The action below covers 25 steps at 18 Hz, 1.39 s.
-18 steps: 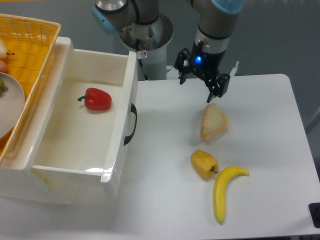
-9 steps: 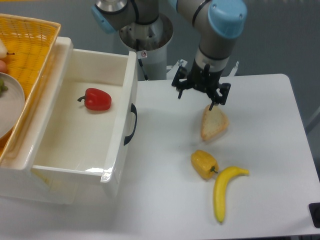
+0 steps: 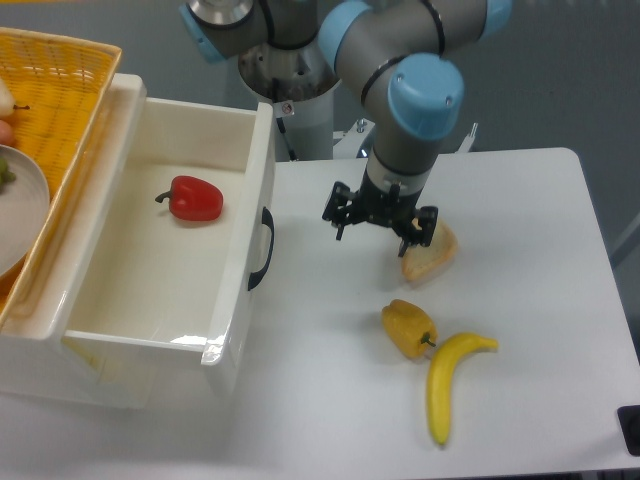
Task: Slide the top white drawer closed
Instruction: 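Lower the gripper and swing it toward the open drawer's front panel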
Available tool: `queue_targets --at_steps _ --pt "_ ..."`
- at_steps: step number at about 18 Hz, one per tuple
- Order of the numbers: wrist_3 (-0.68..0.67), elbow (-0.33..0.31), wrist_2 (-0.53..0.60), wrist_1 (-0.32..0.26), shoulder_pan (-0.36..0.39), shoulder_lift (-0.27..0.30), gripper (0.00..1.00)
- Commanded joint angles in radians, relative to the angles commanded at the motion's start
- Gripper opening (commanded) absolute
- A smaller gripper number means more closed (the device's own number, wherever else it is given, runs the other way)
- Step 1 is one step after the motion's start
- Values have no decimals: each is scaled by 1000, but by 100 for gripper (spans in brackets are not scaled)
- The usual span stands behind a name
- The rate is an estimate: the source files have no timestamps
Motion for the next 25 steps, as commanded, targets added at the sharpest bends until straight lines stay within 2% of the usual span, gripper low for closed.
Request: queue_targets --at_steps 9,12,25 --pt "-26 15 -43 -2 -34 -100 100" --pt "-26 15 -80 -2 -32 -104 100" --pt "-25 2 -77 -5 -78 -129 100"
